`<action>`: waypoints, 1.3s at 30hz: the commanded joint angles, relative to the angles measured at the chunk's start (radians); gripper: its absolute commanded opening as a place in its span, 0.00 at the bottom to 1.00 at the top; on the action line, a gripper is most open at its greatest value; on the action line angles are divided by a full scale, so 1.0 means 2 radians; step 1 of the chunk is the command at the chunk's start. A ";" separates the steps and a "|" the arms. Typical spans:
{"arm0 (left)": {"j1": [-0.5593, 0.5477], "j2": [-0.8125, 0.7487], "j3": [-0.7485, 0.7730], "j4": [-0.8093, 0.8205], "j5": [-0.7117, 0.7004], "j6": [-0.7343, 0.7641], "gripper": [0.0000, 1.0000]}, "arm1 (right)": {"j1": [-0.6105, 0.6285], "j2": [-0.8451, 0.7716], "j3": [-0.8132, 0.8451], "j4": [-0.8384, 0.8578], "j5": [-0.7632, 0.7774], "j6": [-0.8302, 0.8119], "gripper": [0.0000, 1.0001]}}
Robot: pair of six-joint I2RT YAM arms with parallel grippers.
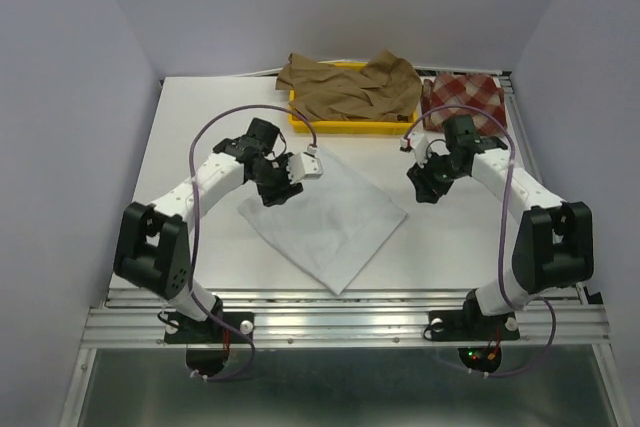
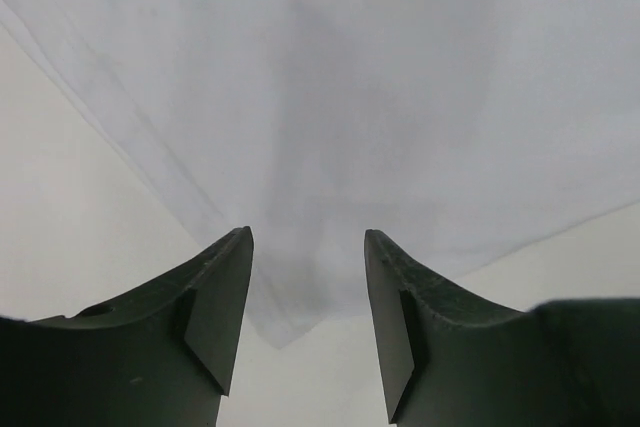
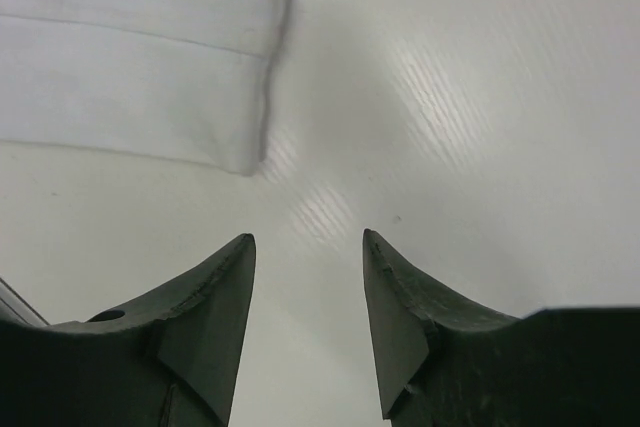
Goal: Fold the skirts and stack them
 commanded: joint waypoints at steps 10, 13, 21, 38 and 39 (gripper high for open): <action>-0.310 -0.119 -0.077 -0.011 0.004 0.052 0.63 | -0.029 0.089 0.035 0.005 -0.042 0.035 0.56; -0.358 -0.111 -0.103 0.019 -0.013 0.043 0.64 | -0.029 0.122 0.048 -0.001 -0.073 0.058 0.57; -0.422 -0.074 -0.114 0.057 -0.029 0.032 0.65 | -0.029 0.162 0.059 -0.015 -0.143 0.095 0.60; -0.430 -0.091 -0.156 0.091 -0.002 0.005 0.00 | -0.068 0.165 0.075 0.008 -0.083 0.107 0.01; -0.432 -0.096 -0.153 0.092 0.010 -0.001 0.00 | -0.068 0.157 0.078 0.011 -0.079 0.106 0.01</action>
